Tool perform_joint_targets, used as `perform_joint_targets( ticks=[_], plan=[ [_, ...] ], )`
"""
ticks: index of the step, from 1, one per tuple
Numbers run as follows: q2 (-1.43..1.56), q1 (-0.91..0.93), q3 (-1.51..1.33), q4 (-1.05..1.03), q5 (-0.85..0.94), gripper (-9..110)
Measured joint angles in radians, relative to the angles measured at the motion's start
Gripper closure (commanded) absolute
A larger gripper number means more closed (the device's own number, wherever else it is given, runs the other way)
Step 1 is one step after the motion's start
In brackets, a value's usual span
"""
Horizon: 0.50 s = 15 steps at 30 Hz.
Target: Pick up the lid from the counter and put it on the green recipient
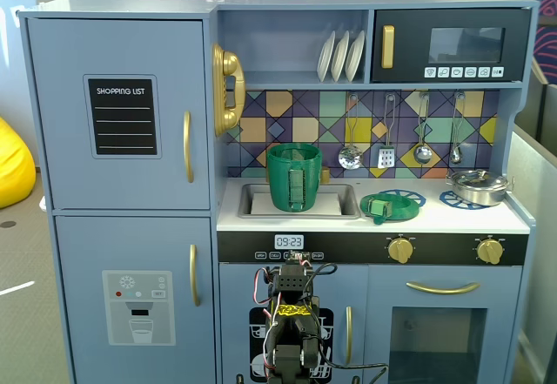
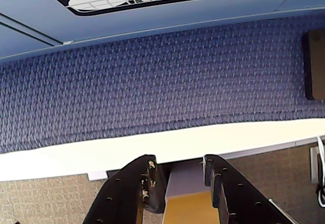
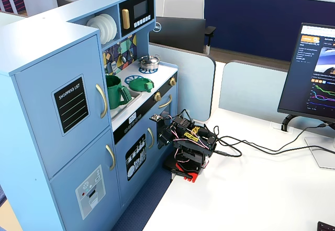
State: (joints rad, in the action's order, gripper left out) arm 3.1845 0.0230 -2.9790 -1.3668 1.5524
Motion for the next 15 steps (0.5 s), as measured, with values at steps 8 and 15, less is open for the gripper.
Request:
perform_joint_targets(
  ticks=[8, 15],
  plan=[
    [0.0, 0.023, 0.0, 0.0, 0.0, 101],
    [0.0, 0.029, 0.0, 0.0, -0.015, 101]
  ],
)
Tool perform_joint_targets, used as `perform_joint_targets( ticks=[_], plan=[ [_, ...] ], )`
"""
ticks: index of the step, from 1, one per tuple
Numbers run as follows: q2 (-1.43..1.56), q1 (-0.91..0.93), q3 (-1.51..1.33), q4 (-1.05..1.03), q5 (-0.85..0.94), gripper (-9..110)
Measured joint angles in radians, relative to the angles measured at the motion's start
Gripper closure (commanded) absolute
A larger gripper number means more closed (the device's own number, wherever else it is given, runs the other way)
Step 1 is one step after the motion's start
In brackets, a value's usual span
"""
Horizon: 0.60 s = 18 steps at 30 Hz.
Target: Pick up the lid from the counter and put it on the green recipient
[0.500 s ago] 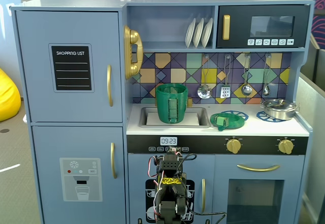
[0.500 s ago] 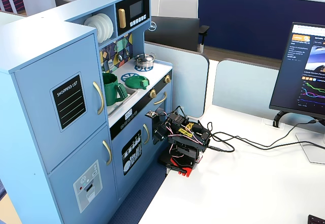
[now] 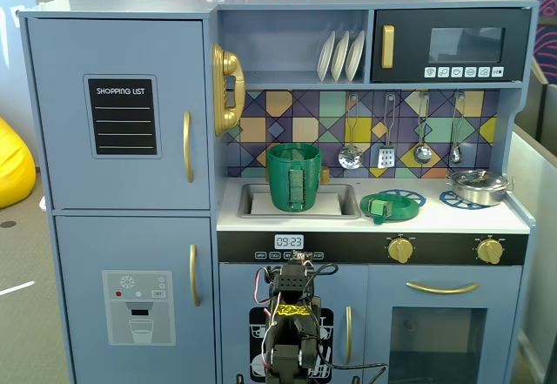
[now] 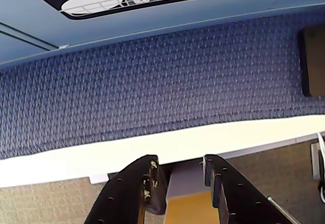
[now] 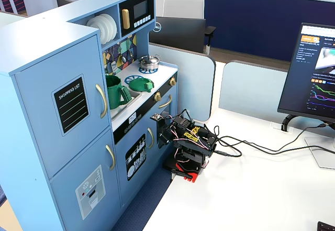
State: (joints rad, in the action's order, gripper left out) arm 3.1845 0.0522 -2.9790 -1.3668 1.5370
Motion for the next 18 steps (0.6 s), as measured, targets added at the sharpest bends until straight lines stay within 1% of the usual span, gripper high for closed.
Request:
perform_joint_targets(
  ticks=[3, 5, 8, 11, 14, 18],
  plan=[
    [-0.011, 0.038, 0.005, 0.025, -0.012, 101],
    [-0.078, 0.077, 0.072, 0.043, -0.044, 101],
    [-0.232, 0.127, 0.273, 0.057, -0.052, 101],
    [-0.37, 0.233, 0.518, 0.1, -0.014, 101],
    [-0.443, 0.351, 0.675, 0.239, 0.067, 101],
    [-0.499, 0.472, 0.715, 0.522, 0.132, 88]
  ],
)
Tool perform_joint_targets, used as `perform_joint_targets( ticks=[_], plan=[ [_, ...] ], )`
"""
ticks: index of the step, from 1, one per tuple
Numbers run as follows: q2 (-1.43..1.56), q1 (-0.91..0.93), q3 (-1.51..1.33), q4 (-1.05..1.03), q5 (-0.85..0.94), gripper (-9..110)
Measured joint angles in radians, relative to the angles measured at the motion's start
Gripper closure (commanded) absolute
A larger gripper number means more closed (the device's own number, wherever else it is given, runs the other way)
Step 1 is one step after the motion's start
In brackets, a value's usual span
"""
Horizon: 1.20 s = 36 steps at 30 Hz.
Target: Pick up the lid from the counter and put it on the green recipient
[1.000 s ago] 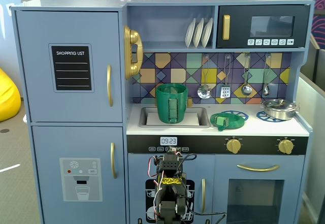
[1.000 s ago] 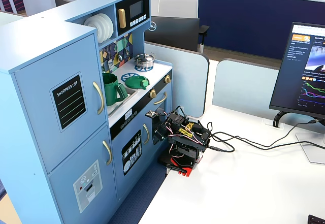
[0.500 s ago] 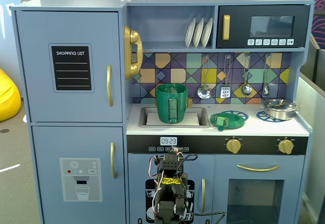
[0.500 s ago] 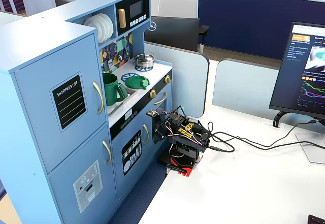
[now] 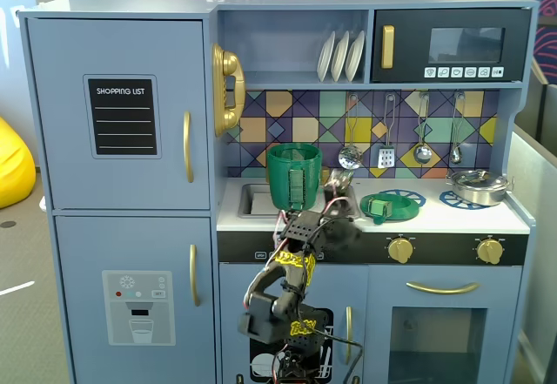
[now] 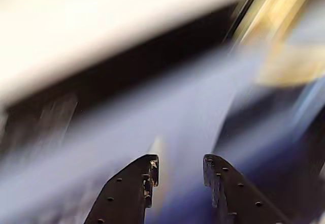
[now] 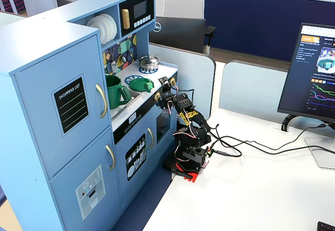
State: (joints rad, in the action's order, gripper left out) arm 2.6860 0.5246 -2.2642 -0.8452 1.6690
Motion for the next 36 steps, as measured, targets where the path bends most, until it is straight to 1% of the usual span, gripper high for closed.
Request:
perform_joint_targets(
  ticks=[2, 7, 11, 17, 24, 30, 36],
  plan=[
    [-0.015, 0.034, 0.003, 0.137, 0.011, 80],
    [-0.075, 0.078, 0.003, 0.422, 0.018, 68],
    [-0.129, 0.081, 0.003, 0.549, 0.008, 65],
    [-0.233, 0.078, -0.025, 0.696, 0.0, 65],
    [-0.407, 0.078, -0.025, 0.819, -0.006, 65],
    [-0.54, 0.078, 0.025, 0.874, -0.006, 66],
    [-0.614, 0.072, 0.086, 0.881, -0.006, 68]
  ],
)
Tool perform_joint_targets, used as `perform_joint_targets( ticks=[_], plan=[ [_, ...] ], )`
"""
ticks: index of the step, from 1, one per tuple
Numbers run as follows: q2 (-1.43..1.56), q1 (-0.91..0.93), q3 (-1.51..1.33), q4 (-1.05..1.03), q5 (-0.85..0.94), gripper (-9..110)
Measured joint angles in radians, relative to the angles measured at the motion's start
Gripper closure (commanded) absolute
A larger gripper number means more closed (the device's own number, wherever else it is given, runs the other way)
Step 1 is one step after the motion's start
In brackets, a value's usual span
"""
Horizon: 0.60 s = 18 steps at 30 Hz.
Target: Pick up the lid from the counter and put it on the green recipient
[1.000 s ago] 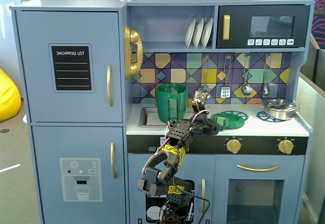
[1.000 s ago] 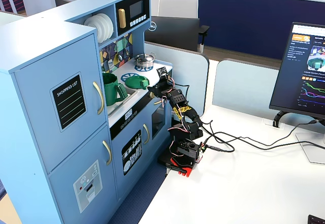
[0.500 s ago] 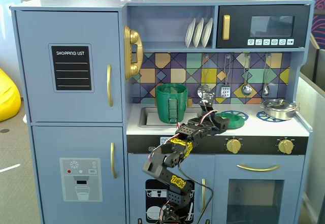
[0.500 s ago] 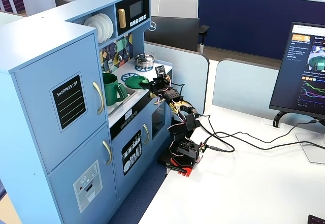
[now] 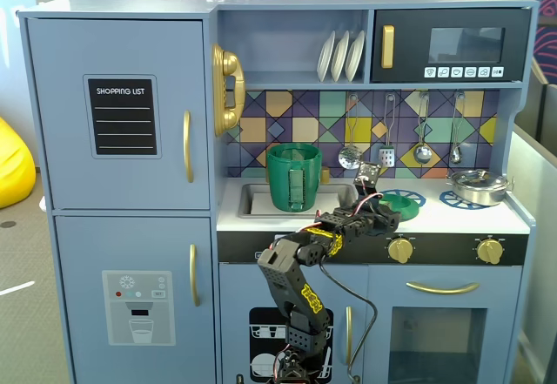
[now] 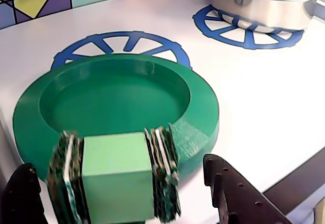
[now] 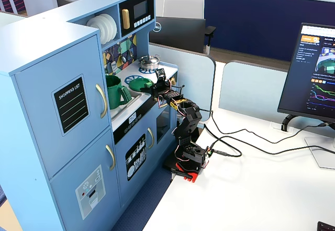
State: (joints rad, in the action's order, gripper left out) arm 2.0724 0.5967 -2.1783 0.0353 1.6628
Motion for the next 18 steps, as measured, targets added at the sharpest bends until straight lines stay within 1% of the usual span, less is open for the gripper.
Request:
perform_joint_targets(
  ticks=[4, 7, 8, 10, 11, 18],
  plan=[
    [-0.015, -0.021, 0.021, 0.0, -0.003, 70],
    [-0.025, -0.031, 0.035, 0.0, -0.003, 76],
    [-0.028, -0.031, 0.038, 0.0, -0.003, 81],
    [-0.028, -0.028, 0.04, 0.006, -0.006, 98],
    [-0.028, -0.028, 0.04, 0.006, -0.005, 102],
    [-0.029, -0.046, 0.04, 0.023, -0.002, 102]
  ],
)
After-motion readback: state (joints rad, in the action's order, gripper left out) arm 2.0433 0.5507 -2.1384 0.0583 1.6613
